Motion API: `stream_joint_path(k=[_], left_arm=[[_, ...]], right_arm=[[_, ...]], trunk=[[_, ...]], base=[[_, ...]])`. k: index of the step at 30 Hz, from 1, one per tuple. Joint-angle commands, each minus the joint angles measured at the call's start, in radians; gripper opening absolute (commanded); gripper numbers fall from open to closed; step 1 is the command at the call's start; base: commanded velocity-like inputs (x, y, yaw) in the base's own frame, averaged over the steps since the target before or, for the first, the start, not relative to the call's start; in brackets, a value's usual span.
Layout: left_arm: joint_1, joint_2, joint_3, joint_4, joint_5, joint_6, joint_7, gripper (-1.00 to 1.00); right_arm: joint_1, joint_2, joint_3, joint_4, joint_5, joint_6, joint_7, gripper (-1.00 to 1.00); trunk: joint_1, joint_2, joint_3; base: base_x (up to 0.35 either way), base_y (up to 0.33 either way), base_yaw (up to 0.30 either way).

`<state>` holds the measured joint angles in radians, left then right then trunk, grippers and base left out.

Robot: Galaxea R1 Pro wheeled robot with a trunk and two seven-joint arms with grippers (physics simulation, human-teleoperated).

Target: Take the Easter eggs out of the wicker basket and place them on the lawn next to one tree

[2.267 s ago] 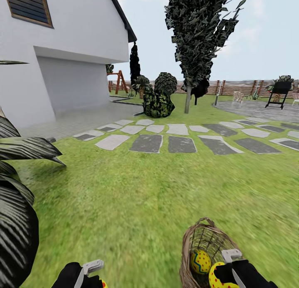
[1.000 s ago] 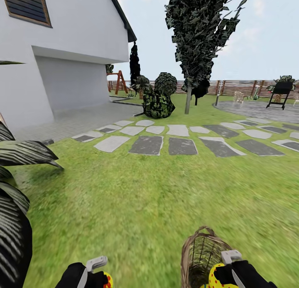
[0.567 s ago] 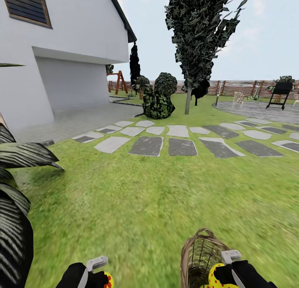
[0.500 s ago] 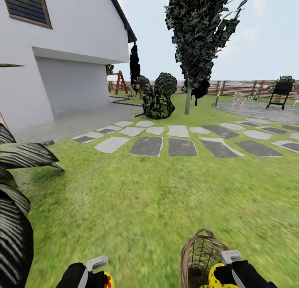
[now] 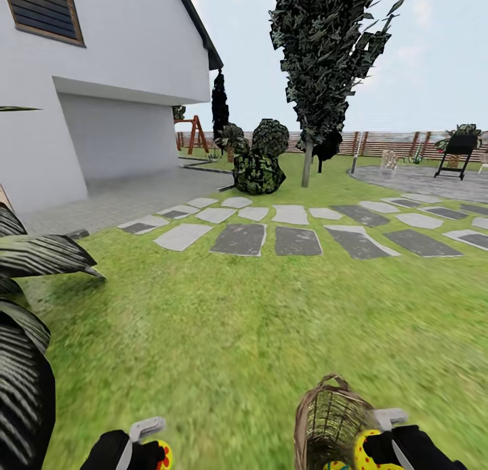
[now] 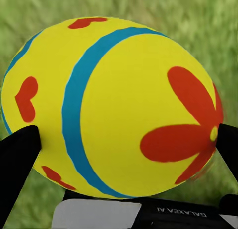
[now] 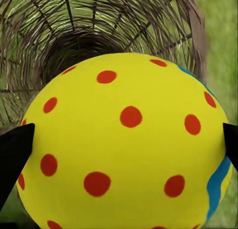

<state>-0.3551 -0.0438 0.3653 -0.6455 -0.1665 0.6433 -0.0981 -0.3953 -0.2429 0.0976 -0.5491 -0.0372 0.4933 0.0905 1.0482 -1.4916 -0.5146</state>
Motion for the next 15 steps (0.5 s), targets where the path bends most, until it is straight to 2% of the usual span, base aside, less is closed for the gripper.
stream_joint_path(k=[1,3,7,8,15], left_arm=[[-0.001,0.004,0.008,-0.001,-0.01,-0.001,-0.01,-1.0],[-0.001,0.012,0.009,0.0,-0.01,-0.013,-0.011,-1.0],[-0.001,0.011,0.009,0.001,-0.012,-0.035,-0.011,-1.0],[0.0,0.01,0.009,0.001,-0.012,-0.082,-0.011,-1.0],[-0.001,0.006,0.006,0.032,-0.011,-0.082,-0.011,-1.0]], right_arm=[[0.0,-0.007,0.006,-0.002,-0.004,0.005,0.0,-1.0],[0.0,-0.019,0.006,-0.002,-0.004,0.005,0.0,-1.0],[0.0,-0.041,0.006,-0.002,-0.006,0.004,0.0,-1.0],[0.0,-0.049,0.005,-0.002,-0.007,0.004,0.0,-1.0],[0.0,-0.049,0.006,-0.002,-0.007,0.004,0.0,-1.0]], trunk=[[0.0,-0.001,-0.001],[0.0,-0.001,-0.001],[0.0,-0.001,-0.001],[0.0,-0.001,-0.001],[0.0,-0.001,-0.001]], base=[[0.0,0.0,0.0],[-0.04,0.0,0.0],[-0.306,-0.011,0.0],[-0.34,-0.058,0.0],[-0.343,-0.069,0.0]])
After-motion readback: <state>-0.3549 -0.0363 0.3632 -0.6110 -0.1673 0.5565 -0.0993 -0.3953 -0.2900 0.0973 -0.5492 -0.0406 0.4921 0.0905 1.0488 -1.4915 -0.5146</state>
